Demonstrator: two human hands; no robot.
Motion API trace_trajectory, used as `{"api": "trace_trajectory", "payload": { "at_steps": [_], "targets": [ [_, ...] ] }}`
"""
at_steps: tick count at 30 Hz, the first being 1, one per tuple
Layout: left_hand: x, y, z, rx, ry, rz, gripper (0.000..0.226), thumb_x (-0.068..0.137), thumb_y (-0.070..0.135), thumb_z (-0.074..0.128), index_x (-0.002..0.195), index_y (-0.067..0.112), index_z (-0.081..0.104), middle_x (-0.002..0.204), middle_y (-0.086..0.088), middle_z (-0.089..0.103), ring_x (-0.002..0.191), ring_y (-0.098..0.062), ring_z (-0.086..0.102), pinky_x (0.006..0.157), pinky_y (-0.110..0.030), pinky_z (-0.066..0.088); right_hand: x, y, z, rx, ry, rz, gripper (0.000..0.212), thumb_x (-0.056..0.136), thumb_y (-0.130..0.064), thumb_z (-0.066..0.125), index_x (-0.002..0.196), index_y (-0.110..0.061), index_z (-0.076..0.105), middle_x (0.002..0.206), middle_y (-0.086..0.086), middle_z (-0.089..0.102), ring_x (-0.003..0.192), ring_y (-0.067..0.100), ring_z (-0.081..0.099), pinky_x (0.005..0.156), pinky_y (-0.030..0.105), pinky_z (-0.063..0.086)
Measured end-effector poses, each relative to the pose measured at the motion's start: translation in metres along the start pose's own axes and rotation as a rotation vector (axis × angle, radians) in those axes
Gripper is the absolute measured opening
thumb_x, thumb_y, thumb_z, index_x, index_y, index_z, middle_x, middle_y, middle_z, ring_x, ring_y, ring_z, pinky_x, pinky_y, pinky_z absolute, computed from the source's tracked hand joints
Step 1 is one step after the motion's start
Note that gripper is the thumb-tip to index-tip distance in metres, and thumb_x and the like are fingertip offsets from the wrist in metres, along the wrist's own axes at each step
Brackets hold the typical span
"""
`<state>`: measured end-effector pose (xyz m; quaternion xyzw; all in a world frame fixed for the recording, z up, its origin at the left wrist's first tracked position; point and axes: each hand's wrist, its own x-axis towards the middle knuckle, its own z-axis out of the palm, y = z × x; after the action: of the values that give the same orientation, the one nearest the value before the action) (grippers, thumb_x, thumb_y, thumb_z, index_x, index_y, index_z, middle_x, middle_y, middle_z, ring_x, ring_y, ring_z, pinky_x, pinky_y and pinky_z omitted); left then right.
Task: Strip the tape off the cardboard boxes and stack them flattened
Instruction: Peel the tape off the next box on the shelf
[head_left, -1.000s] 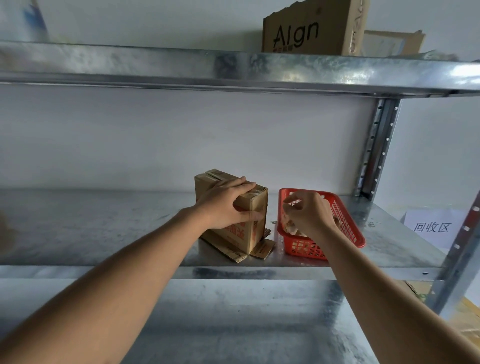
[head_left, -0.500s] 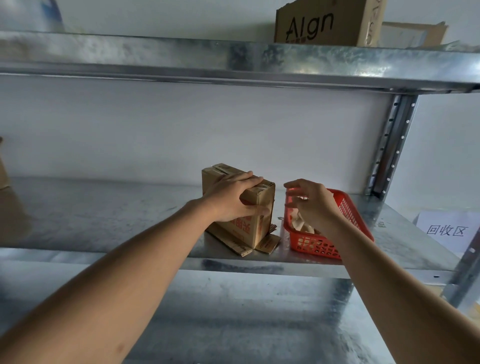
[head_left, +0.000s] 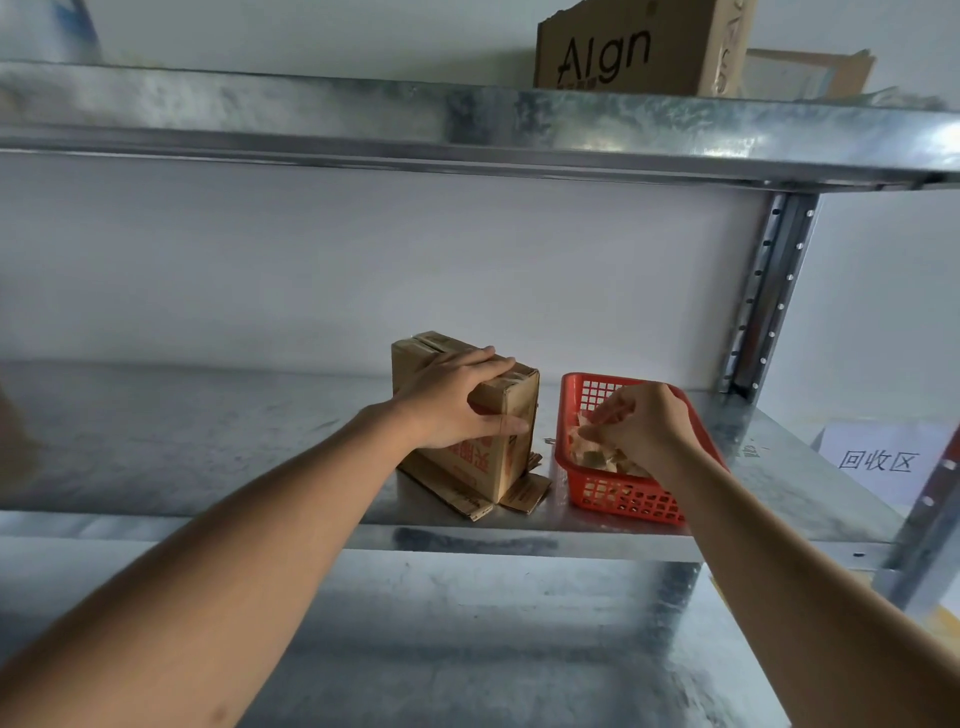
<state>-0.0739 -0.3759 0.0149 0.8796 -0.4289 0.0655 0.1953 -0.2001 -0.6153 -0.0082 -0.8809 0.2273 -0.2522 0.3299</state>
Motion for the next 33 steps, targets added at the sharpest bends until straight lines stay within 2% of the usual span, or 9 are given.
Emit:
{"api": "trace_trajectory", "payload": {
  "at_steps": [4,8,13,16,18,22,25,29,33],
  "targets": [
    [0.001,0.000,0.000,0.003,0.002,-0.002,0.104,0.070,0.094,0.058,0.158,0.049,0.028,0.170,0.015,0.016,0.158,-0.018,0.011,0.126,-0.057,0.016,0.002,0.004,-0.001,-0.187,0.016,0.004,0.022,0.070,-0.042,0.092,0.068,-0.031,0.073,0.071,-0.015,0.069,0.061,0.007,0.066,0.053,0.025,0.053],
    [0.000,0.001,0.000,0.002,0.004,-0.002,0.103,0.070,0.093,0.059,0.158,0.048,0.029,0.170,0.015,0.016,0.158,-0.018,0.011,0.126,-0.056,0.015,0.001,0.003,-0.005,-0.251,-0.007,0.005,0.027,0.063,-0.048,0.093,0.072,-0.031,0.074,0.079,-0.012,0.068,0.066,0.011,0.066,0.060,0.029,0.059],
    [0.001,0.000,0.001,0.006,0.004,-0.006,0.103,0.070,0.093,0.059,0.158,0.050,0.028,0.170,0.016,0.016,0.158,-0.018,0.011,0.126,-0.055,0.014,0.006,0.005,-0.007,-0.269,0.107,-0.012,0.016,0.084,-0.024,0.086,0.097,-0.026,0.076,0.100,-0.004,0.074,0.066,0.010,0.067,0.050,0.022,0.047],
    [0.002,-0.001,0.001,0.008,0.011,-0.003,0.105,0.068,0.096,0.057,0.158,0.050,0.029,0.170,0.017,0.017,0.157,-0.018,0.012,0.126,-0.054,0.014,0.007,0.003,-0.008,-0.143,0.252,-0.048,0.024,0.093,-0.011,0.069,0.114,-0.024,0.073,0.104,-0.002,0.076,0.079,0.011,0.066,0.051,0.021,0.044],
    [0.003,-0.001,0.002,0.008,0.012,-0.004,0.106,0.068,0.096,0.056,0.158,0.049,0.029,0.170,0.016,0.017,0.157,-0.019,0.012,0.127,-0.054,0.014,0.005,-0.003,-0.007,-0.060,0.295,-0.090,0.028,0.096,-0.011,0.064,0.119,-0.025,0.071,0.106,-0.003,0.076,0.075,0.008,0.067,0.052,0.022,0.047],
    [0.004,0.000,0.001,0.015,0.018,0.005,0.107,0.068,0.094,0.058,0.159,0.044,0.031,0.170,0.013,0.019,0.157,-0.020,0.015,0.126,-0.055,0.016,0.002,-0.022,-0.004,0.035,0.207,-0.216,0.025,0.099,-0.017,0.063,0.121,-0.028,0.071,0.112,-0.010,0.074,0.074,-0.003,0.067,0.055,0.018,0.052],
    [0.004,0.002,0.003,0.069,0.044,0.010,0.110,0.067,0.095,0.058,0.159,0.040,0.033,0.169,0.010,0.023,0.156,-0.020,0.020,0.126,-0.052,0.017,-0.003,-0.043,0.003,0.093,0.083,-0.323,0.022,0.099,-0.034,0.066,0.121,-0.032,0.071,0.111,-0.016,0.073,0.075,-0.012,0.065,0.061,0.010,0.050],
    [0.001,0.006,0.004,0.133,0.132,0.013,0.119,0.060,0.101,0.053,0.153,0.028,0.044,0.163,0.004,0.040,0.150,-0.018,0.035,0.125,-0.047,0.026,-0.010,-0.069,0.019,0.030,-0.079,-0.418,0.037,0.082,-0.061,0.076,0.110,-0.036,0.074,0.105,-0.017,0.070,0.088,-0.001,0.067,0.068,0.020,0.054],
    [-0.001,-0.001,-0.013,0.273,0.090,0.039,0.109,0.057,0.102,0.055,0.139,0.031,0.055,0.141,0.008,0.060,0.132,-0.021,0.053,0.113,-0.045,0.037,-0.002,-0.077,0.032,0.033,-0.087,-0.377,0.038,0.082,-0.047,0.083,0.114,-0.028,0.076,0.102,-0.007,0.070,0.076,0.004,0.064,0.058,0.018,0.047]
  ]
}}
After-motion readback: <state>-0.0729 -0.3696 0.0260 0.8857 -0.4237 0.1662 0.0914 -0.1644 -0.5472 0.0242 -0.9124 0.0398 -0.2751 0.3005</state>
